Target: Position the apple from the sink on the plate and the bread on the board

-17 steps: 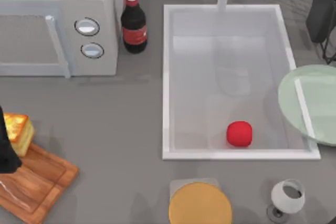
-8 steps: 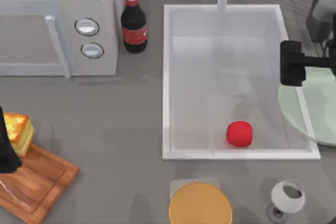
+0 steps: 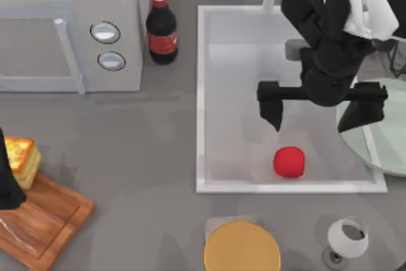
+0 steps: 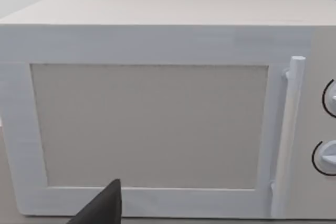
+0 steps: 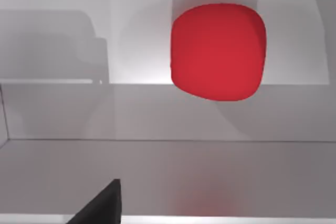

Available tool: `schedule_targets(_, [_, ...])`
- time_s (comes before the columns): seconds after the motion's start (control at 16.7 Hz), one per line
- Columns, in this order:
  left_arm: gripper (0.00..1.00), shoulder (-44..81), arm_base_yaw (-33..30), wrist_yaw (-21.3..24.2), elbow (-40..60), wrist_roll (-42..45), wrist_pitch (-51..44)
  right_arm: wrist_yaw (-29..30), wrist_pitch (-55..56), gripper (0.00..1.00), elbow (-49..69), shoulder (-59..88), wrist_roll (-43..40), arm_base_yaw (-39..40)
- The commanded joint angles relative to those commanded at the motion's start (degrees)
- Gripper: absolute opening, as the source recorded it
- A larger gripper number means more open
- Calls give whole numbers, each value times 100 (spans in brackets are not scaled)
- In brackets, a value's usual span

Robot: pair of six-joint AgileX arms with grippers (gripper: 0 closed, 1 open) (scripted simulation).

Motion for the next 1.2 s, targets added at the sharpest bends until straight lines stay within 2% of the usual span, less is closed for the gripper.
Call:
schedule_targets(0.18, [100,0,0,0,0,0,0,0,-216,100,321,415,99,96])
schedule_targets(0.6, [100,0,0,0,0,0,0,-1,-125,100,272,481,98,71])
schedule_targets(1.2, [100,0,0,0,0,0,0,16,2335,100,-682,1928,128,104])
